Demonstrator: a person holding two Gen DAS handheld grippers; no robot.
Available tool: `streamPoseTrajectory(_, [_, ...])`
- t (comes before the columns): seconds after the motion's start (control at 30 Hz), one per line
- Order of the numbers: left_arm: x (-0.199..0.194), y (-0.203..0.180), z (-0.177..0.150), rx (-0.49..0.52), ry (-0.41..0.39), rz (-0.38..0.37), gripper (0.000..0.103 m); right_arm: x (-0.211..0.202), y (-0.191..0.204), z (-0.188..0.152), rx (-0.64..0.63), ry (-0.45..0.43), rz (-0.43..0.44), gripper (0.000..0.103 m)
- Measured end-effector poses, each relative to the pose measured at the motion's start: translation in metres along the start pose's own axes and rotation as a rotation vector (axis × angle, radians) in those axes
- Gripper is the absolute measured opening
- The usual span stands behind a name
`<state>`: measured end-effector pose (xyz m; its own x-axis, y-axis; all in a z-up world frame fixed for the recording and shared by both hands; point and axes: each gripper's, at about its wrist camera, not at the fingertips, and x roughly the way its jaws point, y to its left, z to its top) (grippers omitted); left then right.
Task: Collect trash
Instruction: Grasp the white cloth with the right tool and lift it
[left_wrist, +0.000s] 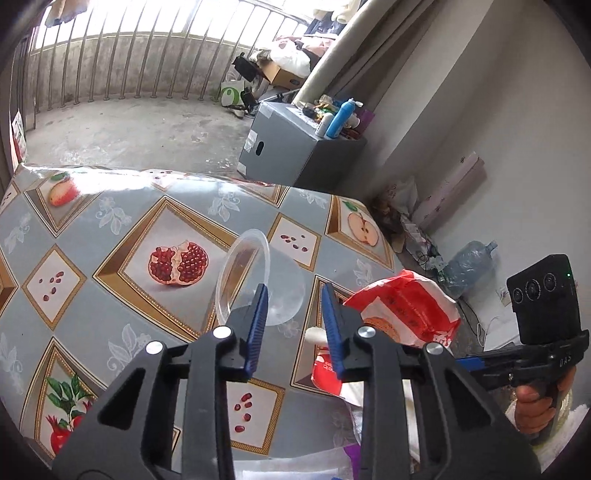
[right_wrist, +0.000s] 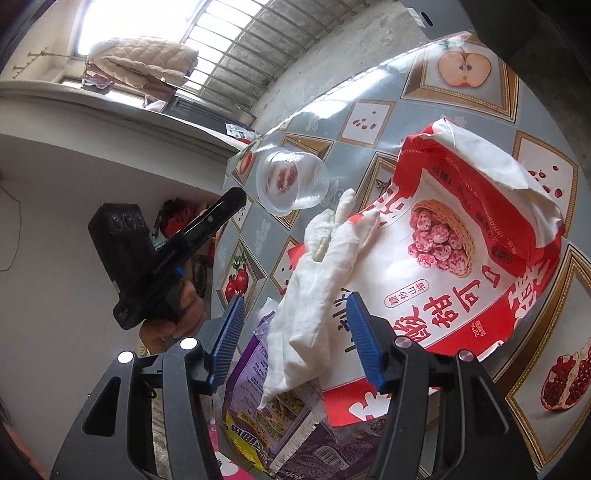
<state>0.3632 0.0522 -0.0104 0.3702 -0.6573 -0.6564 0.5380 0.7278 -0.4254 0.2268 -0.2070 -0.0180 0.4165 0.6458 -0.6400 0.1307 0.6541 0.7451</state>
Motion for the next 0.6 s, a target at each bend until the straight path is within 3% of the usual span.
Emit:
streamPoseTrajectory(0.1, [0.013,0.001,0.000,0.011,0.014,0.028,0.026,0.006,-0.006,0.000,0.013,0.010,-0.006,0.057])
streamPoseTrajectory(0.33, [0.027,0.005,-0.002,0.009,0.031,0.055,0.010,0.016,-0.020,-0.001,0.051,0.041,0.026,0.036])
streamPoseTrajectory(0.53, [0.020,0.006,-0.001,0.002,0.006,0.067,0.003,0.011,-0.024,-0.004,0.070,0.030,0.089,0.014])
streamPoseTrajectory(0.6, [0.016,0.007,-0.001,-0.007,-0.001,0.068,0.003,0.008,-0.026,-0.005,0.082,0.021,0.131,0.011])
